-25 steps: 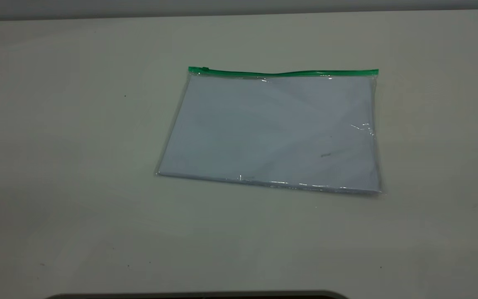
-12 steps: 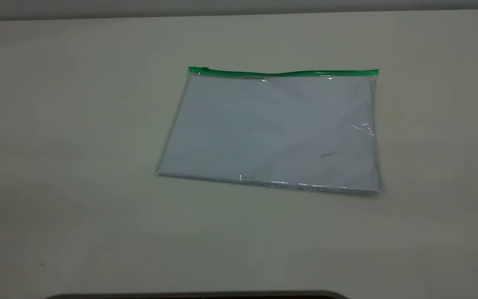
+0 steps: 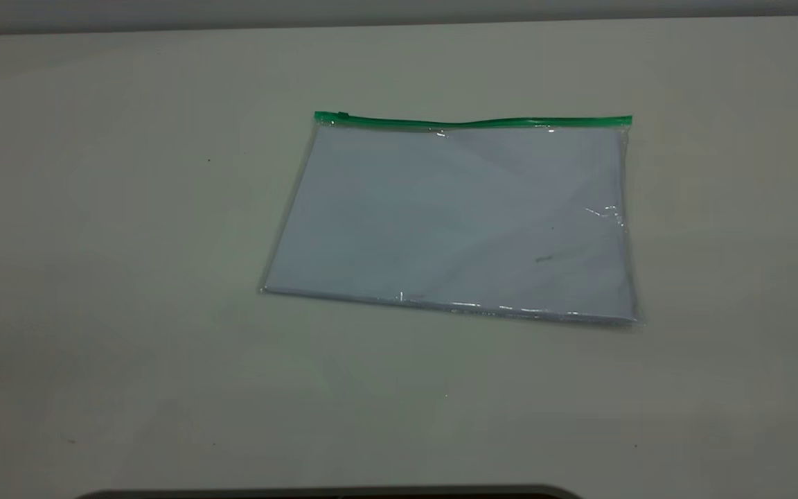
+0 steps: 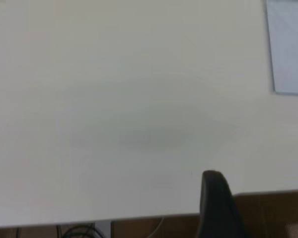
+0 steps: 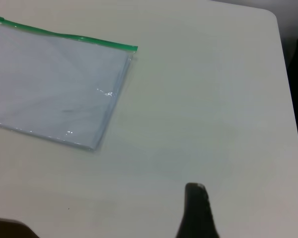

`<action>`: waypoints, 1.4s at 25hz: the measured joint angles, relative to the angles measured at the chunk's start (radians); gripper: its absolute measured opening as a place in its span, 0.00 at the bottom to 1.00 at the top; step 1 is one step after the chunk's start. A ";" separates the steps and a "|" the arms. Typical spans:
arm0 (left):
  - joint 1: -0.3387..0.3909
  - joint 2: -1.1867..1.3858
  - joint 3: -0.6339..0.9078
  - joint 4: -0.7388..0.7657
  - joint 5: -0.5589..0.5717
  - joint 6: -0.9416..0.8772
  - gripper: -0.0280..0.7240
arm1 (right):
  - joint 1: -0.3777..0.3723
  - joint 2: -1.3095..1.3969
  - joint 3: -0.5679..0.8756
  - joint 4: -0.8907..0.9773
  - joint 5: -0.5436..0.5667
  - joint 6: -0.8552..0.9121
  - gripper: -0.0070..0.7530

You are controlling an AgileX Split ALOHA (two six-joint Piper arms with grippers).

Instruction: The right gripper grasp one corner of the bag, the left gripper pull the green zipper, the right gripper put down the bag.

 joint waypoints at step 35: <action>0.000 0.000 0.000 -0.001 0.001 0.000 0.68 | 0.137 0.000 0.000 -0.070 -0.003 0.113 0.79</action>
